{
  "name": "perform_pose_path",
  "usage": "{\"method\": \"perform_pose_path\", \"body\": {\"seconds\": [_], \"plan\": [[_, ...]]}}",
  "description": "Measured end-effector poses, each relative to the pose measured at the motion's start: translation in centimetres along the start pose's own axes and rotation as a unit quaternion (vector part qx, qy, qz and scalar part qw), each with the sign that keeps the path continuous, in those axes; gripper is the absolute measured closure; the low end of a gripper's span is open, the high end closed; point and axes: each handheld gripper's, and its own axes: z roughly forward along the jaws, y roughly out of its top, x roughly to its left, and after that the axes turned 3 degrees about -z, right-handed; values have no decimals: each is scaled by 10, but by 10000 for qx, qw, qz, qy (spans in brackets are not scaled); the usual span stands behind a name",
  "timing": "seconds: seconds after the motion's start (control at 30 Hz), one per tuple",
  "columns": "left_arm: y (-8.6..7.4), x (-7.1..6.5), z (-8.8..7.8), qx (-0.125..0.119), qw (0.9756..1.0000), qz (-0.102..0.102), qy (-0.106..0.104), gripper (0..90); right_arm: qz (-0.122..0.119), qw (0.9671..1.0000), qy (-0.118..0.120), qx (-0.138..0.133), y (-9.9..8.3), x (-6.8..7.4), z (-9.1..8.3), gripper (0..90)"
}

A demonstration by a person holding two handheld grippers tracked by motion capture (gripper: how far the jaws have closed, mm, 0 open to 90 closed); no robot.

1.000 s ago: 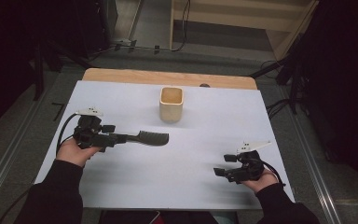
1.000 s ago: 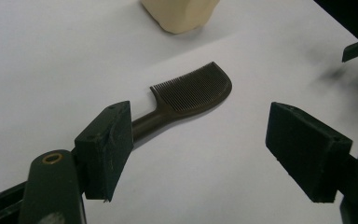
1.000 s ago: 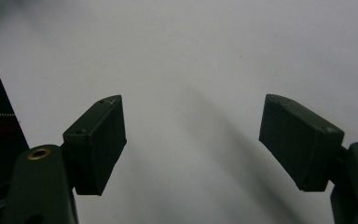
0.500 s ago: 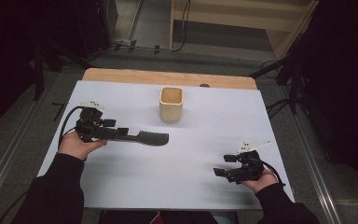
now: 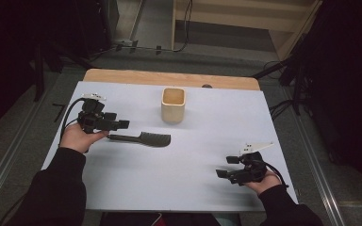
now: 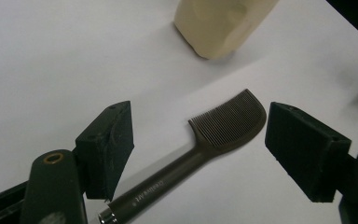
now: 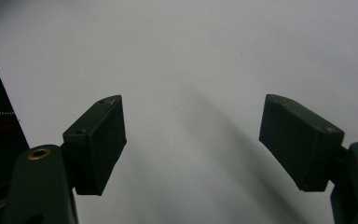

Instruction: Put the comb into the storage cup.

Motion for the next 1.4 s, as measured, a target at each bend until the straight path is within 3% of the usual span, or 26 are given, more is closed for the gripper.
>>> {"method": "perform_pose_path", "body": {"seconds": [0.57,0.77,1.03,1.2,1.3,1.4], "plan": [[10,14,14,60,9998,-123,150,264,6,10000,-27,1,0,-1,0,209],[9,15,16,13,9998,23,220,275,21,10000,-46,42,-1,-1,1,210],[6,17,21,97,9995,37,301,275,30,10000,-50,57,-1,-1,1,210],[3,18,24,139,9995,26,276,313,13,10000,-51,66,-1,-1,0,211],[2,20,25,145,9996,-141,209,342,8,10000,-48,69,-1,-1,1,211],[-2,20,26,106,9995,-163,252,464,9,10000,-51,76,-1,-1,0,211]]}}
